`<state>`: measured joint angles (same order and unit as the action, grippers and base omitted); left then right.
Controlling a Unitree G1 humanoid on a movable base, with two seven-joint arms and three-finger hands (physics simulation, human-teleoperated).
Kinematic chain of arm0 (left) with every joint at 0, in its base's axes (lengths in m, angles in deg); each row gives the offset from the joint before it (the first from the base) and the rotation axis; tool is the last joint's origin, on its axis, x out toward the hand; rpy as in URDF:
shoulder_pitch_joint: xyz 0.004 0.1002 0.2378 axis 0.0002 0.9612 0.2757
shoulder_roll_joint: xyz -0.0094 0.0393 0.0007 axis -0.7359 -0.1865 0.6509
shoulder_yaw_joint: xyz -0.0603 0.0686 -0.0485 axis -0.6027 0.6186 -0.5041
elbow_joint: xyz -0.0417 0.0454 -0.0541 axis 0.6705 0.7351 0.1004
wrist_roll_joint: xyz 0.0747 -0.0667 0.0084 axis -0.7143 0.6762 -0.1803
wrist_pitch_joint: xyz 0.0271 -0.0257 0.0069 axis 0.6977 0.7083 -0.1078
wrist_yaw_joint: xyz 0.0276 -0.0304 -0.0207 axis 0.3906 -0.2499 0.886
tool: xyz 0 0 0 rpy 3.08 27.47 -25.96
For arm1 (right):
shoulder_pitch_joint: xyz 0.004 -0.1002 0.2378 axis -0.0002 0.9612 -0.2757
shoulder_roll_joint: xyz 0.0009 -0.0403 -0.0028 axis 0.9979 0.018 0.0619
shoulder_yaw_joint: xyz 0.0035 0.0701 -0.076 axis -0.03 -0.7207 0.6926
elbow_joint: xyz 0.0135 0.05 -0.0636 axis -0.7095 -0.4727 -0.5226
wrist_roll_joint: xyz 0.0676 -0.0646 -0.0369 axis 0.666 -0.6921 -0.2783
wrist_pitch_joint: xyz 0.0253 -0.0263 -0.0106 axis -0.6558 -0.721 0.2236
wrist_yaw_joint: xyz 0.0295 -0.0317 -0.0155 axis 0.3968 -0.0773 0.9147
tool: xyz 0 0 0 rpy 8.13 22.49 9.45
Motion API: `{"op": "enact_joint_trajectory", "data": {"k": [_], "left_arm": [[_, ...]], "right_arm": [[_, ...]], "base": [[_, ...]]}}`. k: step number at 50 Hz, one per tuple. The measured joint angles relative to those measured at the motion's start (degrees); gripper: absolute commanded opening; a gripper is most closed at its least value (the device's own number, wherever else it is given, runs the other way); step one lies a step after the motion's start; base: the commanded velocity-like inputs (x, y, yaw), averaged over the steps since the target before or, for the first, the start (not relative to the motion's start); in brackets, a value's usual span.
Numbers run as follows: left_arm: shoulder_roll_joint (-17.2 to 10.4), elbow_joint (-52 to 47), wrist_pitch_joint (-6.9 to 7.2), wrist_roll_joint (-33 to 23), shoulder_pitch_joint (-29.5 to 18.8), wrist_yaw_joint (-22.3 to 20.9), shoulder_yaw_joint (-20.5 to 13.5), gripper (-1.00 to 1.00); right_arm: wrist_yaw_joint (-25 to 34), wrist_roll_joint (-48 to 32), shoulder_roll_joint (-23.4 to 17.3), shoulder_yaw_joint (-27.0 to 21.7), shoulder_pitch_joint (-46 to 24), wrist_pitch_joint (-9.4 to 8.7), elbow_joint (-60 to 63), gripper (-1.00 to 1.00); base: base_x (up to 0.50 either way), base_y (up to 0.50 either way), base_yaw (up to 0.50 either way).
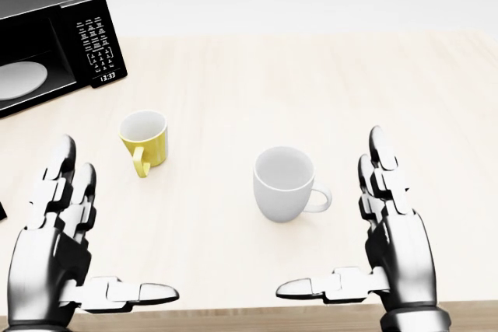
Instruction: Close the microwave.
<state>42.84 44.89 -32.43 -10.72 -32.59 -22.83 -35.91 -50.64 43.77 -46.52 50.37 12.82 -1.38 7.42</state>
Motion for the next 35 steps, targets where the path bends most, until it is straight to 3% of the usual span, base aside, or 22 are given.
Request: {"op": "enact_joint_trajectory", "data": {"k": [18,35], "left_arm": [[1.51,-19.16,0.00,2.62,7.82,-2.69,-1.99,1.00],[2.77,-25.46,0.00,4.79,9.94,-4.39,-3.90,1.00]], "right_arm": [[-0.43,-1.87,-0.32,2.16,7.33,0.00,20.74,1.00],[-1.05,-3.51,-0.47,2.95,9.63,0.00,26.36,1.00]], "base": [[0.00,0.00,0.00],[0.00,0.00,0.00]]}}
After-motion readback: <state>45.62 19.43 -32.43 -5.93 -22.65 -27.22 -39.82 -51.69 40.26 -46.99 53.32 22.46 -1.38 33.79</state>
